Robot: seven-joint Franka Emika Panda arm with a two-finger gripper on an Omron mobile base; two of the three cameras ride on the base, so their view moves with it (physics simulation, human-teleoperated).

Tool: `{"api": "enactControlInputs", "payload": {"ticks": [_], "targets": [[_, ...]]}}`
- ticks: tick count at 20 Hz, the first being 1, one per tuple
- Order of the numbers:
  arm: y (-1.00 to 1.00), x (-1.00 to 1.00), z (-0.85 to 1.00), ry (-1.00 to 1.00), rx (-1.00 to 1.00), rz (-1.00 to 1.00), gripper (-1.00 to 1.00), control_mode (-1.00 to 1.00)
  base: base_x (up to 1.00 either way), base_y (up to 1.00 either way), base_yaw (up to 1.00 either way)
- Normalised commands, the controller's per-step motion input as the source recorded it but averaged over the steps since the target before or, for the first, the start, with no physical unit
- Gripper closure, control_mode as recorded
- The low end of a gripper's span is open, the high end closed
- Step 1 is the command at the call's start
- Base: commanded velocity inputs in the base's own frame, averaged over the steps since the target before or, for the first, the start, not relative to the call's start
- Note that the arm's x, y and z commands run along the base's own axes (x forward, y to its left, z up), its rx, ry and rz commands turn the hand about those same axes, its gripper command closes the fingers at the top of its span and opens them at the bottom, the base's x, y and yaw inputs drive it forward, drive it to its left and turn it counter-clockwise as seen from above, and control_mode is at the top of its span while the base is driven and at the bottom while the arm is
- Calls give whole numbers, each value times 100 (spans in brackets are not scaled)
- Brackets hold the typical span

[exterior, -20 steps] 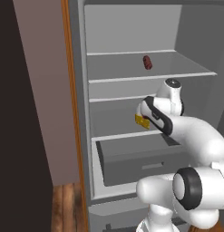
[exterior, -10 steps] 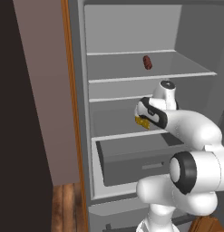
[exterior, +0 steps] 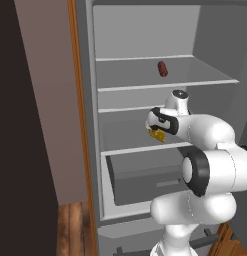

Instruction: Retrieve the sausage and cheese from the fridge and place them on the cutting board on the counter.

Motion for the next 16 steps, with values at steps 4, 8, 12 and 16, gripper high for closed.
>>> {"api": "enactControlInputs", "payload": {"ticks": [4, 8, 12, 16], "targets": [[0, 21, -22, 4, 0, 0, -100, -100, 0, 0, 0], [0, 19, -19, 1, 0, 0, -100, -100, 0, 0, 0], [6, 1, -27, 1, 0, 0, -100, -100, 0, 0, 0], [1, 0, -31, 0, 0, 0, -100, -100, 0, 0, 0]]}}
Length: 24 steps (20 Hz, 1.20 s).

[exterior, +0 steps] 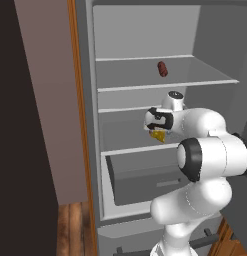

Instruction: Retrieve the sausage and cheese from the fridge and place them on the cutting board on the counter.

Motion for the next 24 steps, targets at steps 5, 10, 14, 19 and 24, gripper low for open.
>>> {"api": "enactControlInputs", "payload": {"ticks": [5, 10, 14, 19, 24], "targets": [[0, 3, -24, 0, 0, 0, 100, -100, 0, 0, 0], [0, 0, 0, 0, 0, 0, 100, -100, 0, 0, 0], [1, -3, 0, -1, 0, 0, 100, -100, 0, 0, 0], [11, -48, 10, -12, -7, 8, 100, -100, 0, 0, 0], [0, -87, 41, -13, -3, 11, 100, -100, 0, 0, 0]]}}
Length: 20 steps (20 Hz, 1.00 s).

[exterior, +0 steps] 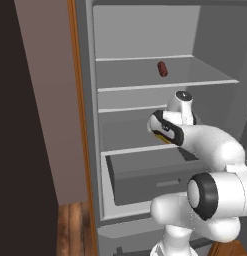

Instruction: Retrieve the sausage and cheese from the fridge and place them on the cutting board on the counter.

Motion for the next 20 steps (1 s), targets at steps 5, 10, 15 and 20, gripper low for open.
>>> {"api": "enactControlInputs", "payload": {"ticks": [5, 10, 15, 20], "targets": [[1, -89, 89, -2, 0, 3, 100, -100, 0, 0, 0], [9, -71, 92, -2, 0, 0, 100, -100, 0, 0, 0], [19, -90, 80, 0, 0, -6, 100, -100, 0, 0, 0], [36, -96, 64, 0, 0, -7, 100, -100, 0, 0, 0]]}}
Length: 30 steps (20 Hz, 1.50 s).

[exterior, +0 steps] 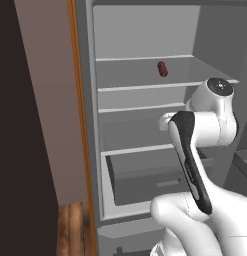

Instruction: Retrieve the sausage and cheese from the fridge and place them on the cutting board on the counter.

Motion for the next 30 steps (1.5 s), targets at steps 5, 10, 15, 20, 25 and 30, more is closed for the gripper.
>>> {"api": "enactControlInputs", "payload": {"ticks": [5, 10, 15, 20, 25, 30], "targets": [[23, -93, 61, 0, 2, -4, 100, -100, 0, 0, 0], [0, -75, 45, 0, 0, 0, 100, -100, 0, 0, 0], [0, -78, 17, 0, 0, 0, 100, -100, 0, 0, 0], [-13, -14, 1, 0, 0, 0, 100, -100, 0, 0, 0], [-4, 0, 0, 0, 0, 0, 100, -100, 0, 0, 0], [0, -14, 0, -1, 1, 0, 100, 100, -40, 1, 0]]}}
